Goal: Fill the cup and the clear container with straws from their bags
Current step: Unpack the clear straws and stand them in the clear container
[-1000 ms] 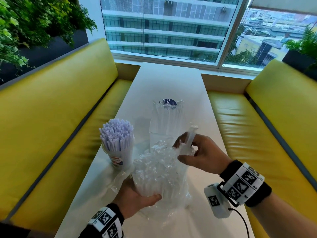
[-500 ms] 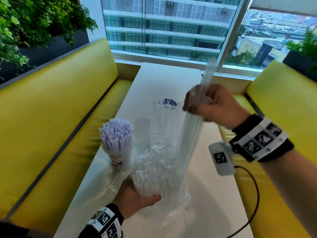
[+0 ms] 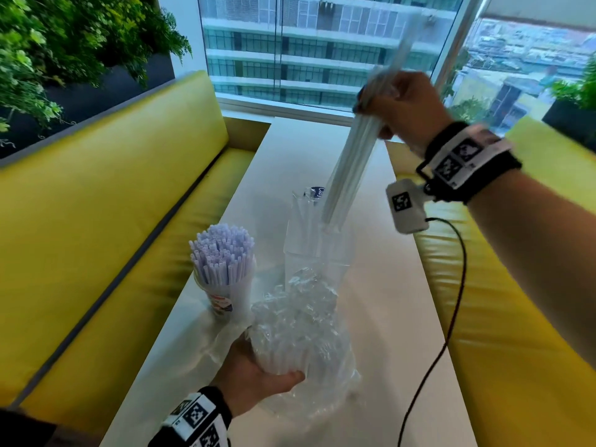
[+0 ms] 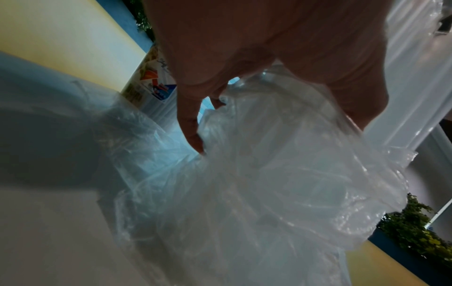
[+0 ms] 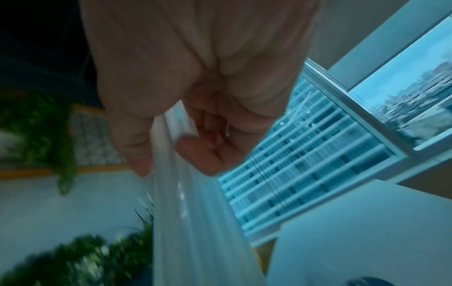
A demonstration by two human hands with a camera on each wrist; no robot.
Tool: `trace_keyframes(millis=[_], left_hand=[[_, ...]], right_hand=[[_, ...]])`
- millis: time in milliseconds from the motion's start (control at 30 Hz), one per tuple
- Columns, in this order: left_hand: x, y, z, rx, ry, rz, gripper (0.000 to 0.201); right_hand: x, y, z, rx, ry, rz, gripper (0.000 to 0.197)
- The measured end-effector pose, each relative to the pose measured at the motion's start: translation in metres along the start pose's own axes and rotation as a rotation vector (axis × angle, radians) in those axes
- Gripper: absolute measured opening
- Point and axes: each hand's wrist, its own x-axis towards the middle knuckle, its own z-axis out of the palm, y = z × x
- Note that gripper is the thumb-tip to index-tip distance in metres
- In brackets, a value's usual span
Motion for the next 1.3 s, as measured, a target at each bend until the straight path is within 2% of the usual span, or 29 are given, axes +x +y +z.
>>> trace_keyframes(millis=[33, 133, 200, 300, 433, 500, 600, 800, 900, 1000, 1100, 1233, 1300], left_hand=[[0.0, 0.0, -0.001, -0.002, -0.001, -0.006, 0.085], [-0.001, 0.001, -0.001, 0.002, -0.01, -0.013, 0.084], [-0.001, 0.003, -0.001, -0.002, -0.017, -0.019, 0.081], [-0.003, 0.007, -0.001, -0.035, -0.035, -0.033, 0.077], [-0.003, 0.008, -0.001, -0.022, -0.036, -0.021, 0.08], [-0.002, 0.007, -0.001, -0.007, -0.038, -0.016, 0.077], [-0.001, 0.005, 0.0, 0.01, -0.044, 0.002, 0.077], [0.002, 0.003, 0.002, 0.06, -0.043, 0.032, 0.071], [0.002, 0.004, 0.002, 0.056, -0.017, 0.033, 0.073], [0.001, 0.005, 0.002, 0.055, -0.018, 0.043, 0.071], [0.001, 0.007, 0.002, 0.029, -0.018, 0.025, 0.068], [0.001, 0.005, 0.001, 0.005, -0.032, 0.012, 0.072], [0.002, 0.005, 0.002, 0.007, -0.025, 0.02, 0.073]], right_hand=[[0.001, 0.022, 0.01, -0.041, -0.059, 0.075, 0.005], [-0.004, 0.078, 0.032, -0.31, -0.249, 0.316, 0.058], [-0.01, 0.095, 0.04, -0.461, -0.317, 0.382, 0.086], [-0.017, 0.105, 0.05, -0.503, -0.369, 0.318, 0.112], [-0.023, 0.109, 0.068, -0.661, -0.585, 0.192, 0.128], [-0.026, 0.11, 0.077, -0.723, -0.681, 0.185, 0.126], [-0.027, 0.114, 0.092, -0.832, -0.696, 0.131, 0.113], [-0.014, 0.13, 0.109, -0.775, -0.537, 0.125, 0.046], [-0.009, 0.133, 0.111, -0.671, -0.491, 0.125, 0.028], [-0.003, 0.128, 0.105, -0.648, -0.477, 0.107, 0.024], [-0.004, 0.126, 0.093, -0.726, -0.526, 0.048, 0.028], [-0.015, 0.136, 0.087, -0.899, -0.693, 0.026, 0.046], [-0.016, 0.132, 0.087, -0.852, -0.671, -0.004, 0.055]])
